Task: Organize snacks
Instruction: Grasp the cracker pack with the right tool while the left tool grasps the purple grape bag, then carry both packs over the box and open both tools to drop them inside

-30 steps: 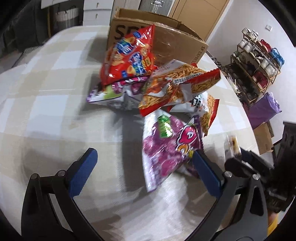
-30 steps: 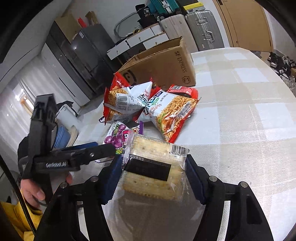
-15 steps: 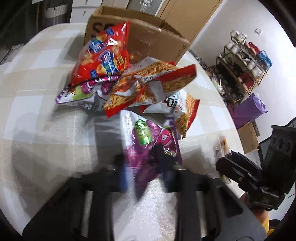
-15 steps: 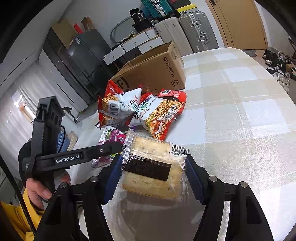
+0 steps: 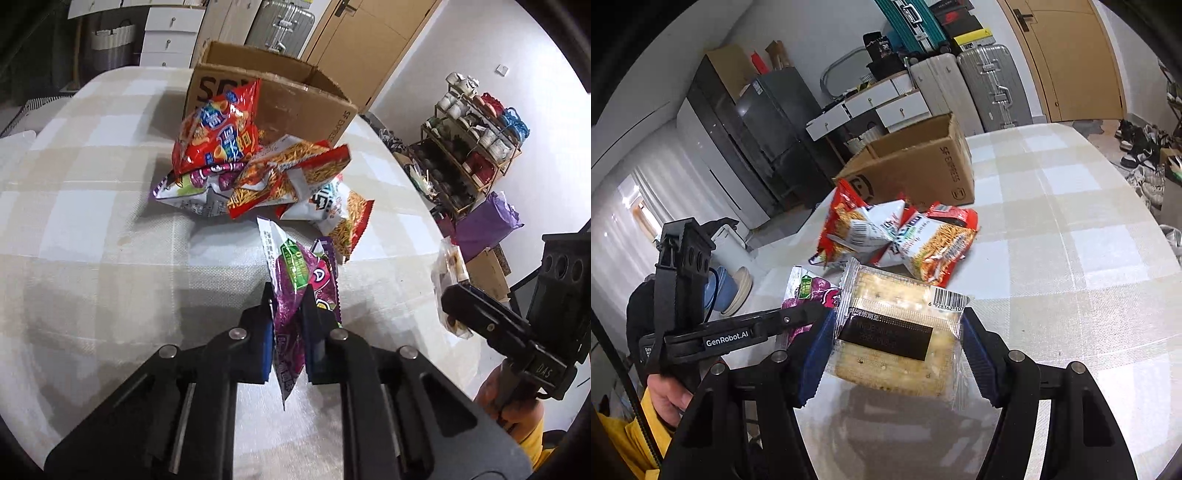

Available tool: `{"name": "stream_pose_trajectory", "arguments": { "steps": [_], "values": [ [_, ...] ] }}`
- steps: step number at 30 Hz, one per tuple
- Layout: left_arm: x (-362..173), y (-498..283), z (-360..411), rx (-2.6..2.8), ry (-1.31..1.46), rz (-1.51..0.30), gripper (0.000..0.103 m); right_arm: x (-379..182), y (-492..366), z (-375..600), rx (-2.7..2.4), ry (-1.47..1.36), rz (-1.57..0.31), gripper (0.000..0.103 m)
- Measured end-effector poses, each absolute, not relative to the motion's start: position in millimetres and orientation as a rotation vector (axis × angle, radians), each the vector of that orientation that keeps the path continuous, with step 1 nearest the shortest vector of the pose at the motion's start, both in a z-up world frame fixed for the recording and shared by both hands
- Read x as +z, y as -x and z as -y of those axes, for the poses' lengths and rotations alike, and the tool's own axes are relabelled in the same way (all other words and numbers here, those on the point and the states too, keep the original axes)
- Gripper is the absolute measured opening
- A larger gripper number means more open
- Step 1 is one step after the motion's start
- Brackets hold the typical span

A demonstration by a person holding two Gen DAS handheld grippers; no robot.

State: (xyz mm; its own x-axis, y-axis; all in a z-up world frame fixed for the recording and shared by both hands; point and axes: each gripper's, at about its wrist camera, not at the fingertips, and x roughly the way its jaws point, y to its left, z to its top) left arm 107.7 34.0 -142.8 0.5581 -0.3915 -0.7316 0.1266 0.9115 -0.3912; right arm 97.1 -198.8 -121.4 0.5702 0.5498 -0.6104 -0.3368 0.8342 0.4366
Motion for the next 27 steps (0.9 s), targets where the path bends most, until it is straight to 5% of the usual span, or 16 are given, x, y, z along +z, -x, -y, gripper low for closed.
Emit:
{"name": "stream_pose_trajectory", "arguments": {
  "steps": [27],
  "values": [
    [-19,-19,-91,-0.275,0.318,-0.655,0.01,-40,-87,148,0.657,-0.16,-0.673,0.068]
  ]
}}
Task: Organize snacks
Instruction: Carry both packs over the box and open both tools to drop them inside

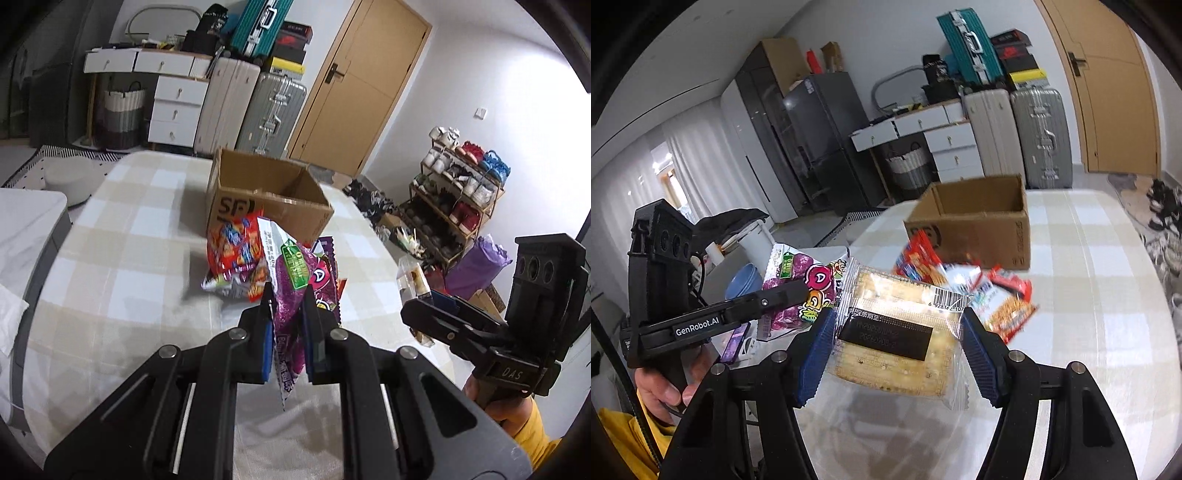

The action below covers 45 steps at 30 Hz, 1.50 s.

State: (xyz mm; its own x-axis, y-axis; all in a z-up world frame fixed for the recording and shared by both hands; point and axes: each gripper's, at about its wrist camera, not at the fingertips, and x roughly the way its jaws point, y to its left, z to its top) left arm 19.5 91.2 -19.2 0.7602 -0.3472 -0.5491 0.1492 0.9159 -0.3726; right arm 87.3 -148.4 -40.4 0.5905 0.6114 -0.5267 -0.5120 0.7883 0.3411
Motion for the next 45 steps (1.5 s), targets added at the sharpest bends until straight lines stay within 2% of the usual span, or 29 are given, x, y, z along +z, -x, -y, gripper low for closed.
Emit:
{"name": "stream_pose_trajectory", "arguments": {
  "steps": [13,23,35,45],
  "values": [
    [46,-23,-108,-0.237,0.281,-0.575,0.01,5,-123,141,0.639,-0.112,-0.571,0.068],
    [72,-69,-110,-0.238,0.267,-0.574,0.01,32,-174,148,0.632,-0.134,-0.521,0.068],
    [74,-165,-93,-0.208,0.261,-0.612,0.01,30,-243,147,0.593,-0.152,-0.544,0.068],
    [50,-280,-95,-0.163,0.289,-0.717,0.01,18,-334,135,0.574,-0.182,-0.678,0.068]
  ]
}}
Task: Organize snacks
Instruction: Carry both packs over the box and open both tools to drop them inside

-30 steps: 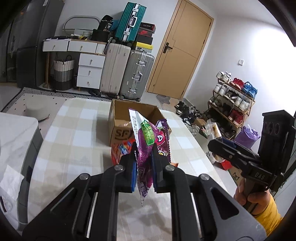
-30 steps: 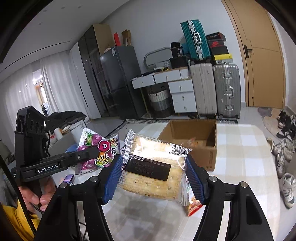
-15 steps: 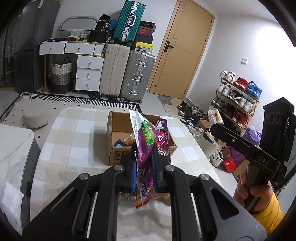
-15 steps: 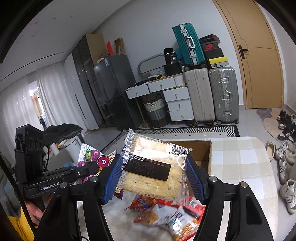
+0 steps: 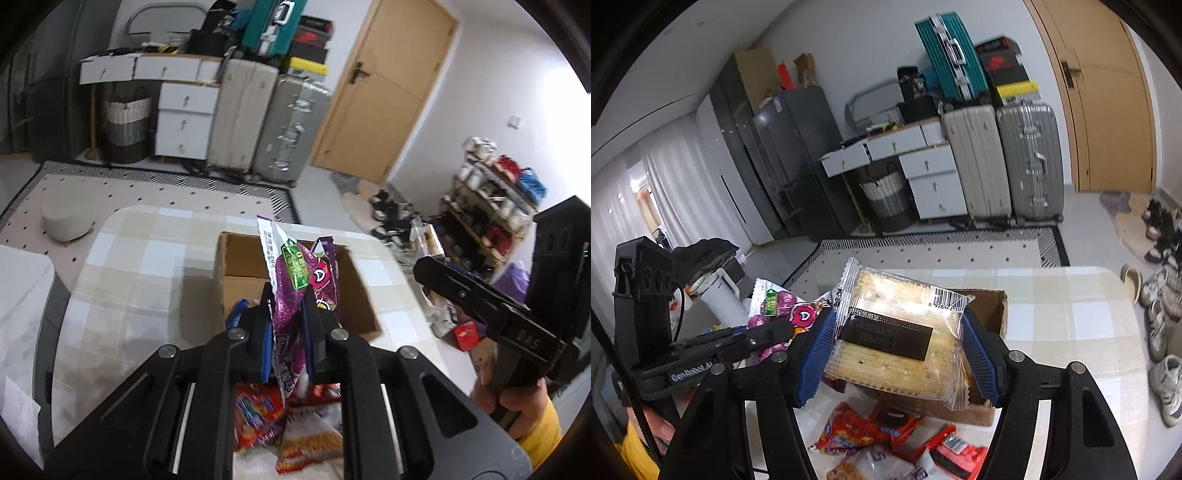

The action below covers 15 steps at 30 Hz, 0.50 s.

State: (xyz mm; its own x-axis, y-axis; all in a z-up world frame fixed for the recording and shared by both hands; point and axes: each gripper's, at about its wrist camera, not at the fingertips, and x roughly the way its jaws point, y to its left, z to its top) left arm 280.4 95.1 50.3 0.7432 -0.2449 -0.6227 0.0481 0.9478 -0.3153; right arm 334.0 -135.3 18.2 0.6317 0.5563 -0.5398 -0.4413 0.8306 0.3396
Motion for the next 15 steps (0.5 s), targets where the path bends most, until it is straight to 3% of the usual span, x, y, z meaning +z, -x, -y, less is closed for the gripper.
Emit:
{"name": "stream_pose_trajectory", "arguments": {
  "steps": [15],
  "values": [
    [-6,-384,-80,-0.131,0.285,-0.835,0.01,-36,-400,116,0.52,-0.148,-0.795,0.068]
  ]
}}
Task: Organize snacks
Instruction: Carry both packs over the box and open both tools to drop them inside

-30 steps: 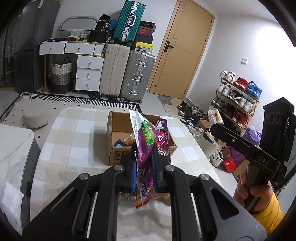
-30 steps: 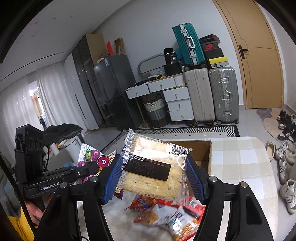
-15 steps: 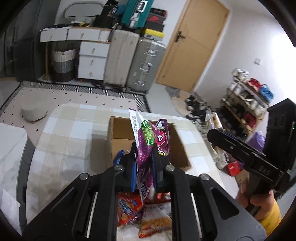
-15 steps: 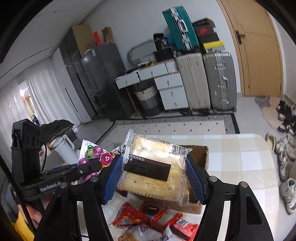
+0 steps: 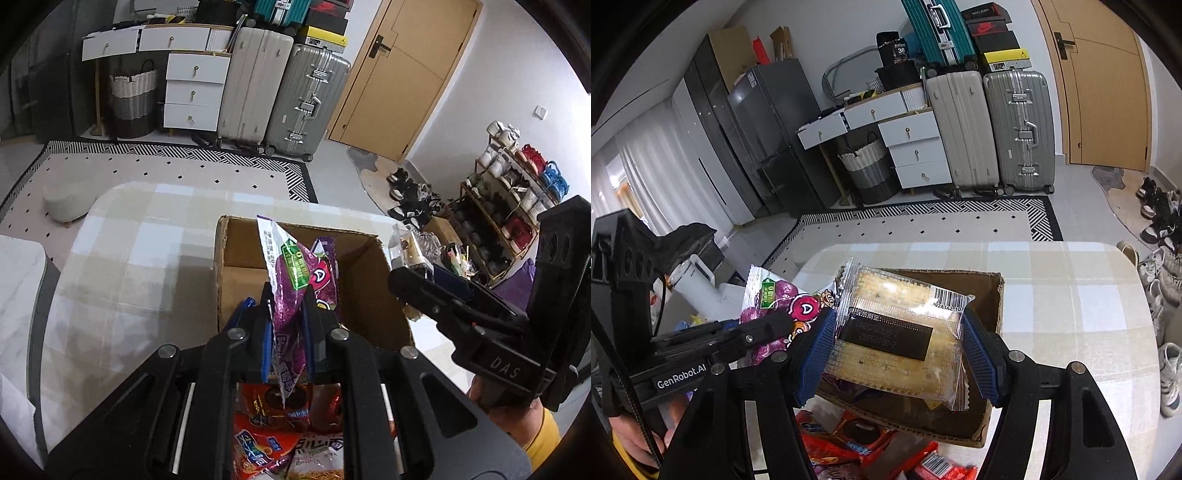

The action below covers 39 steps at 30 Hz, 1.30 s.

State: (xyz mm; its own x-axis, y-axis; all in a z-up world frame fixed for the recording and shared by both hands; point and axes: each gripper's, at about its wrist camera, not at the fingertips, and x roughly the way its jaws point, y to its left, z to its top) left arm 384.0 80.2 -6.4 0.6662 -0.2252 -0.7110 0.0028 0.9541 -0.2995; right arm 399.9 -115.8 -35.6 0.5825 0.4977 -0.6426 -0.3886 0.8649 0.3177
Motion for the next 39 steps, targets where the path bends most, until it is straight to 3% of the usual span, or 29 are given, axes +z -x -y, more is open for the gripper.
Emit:
{"name": "stream_pose_trajectory", "arguments": {
  "steps": [25,29,34,36,39],
  "values": [
    [-66,-421,-68,-0.113,0.251,-0.957,0.01,-73,-411,109,0.499,-0.117,-0.867,0.068],
    [-67,-421,-67,-0.12,0.259,-0.965,0.015,-79,-412,105,0.48,-0.085,-0.892,0.069],
    [-63,-419,-69,-0.118,0.233,-0.966,0.035,-84,-414,106,0.468,-0.078,-0.91,0.069],
    [-61,-416,-71,-0.111,0.238,-0.955,0.049,-82,-412,109,0.46,-0.097,-0.912,0.07],
    [-57,-411,-76,-0.111,0.251,-0.946,0.051,-76,-410,111,0.454,-0.087,-0.893,0.075]
  ]
}}
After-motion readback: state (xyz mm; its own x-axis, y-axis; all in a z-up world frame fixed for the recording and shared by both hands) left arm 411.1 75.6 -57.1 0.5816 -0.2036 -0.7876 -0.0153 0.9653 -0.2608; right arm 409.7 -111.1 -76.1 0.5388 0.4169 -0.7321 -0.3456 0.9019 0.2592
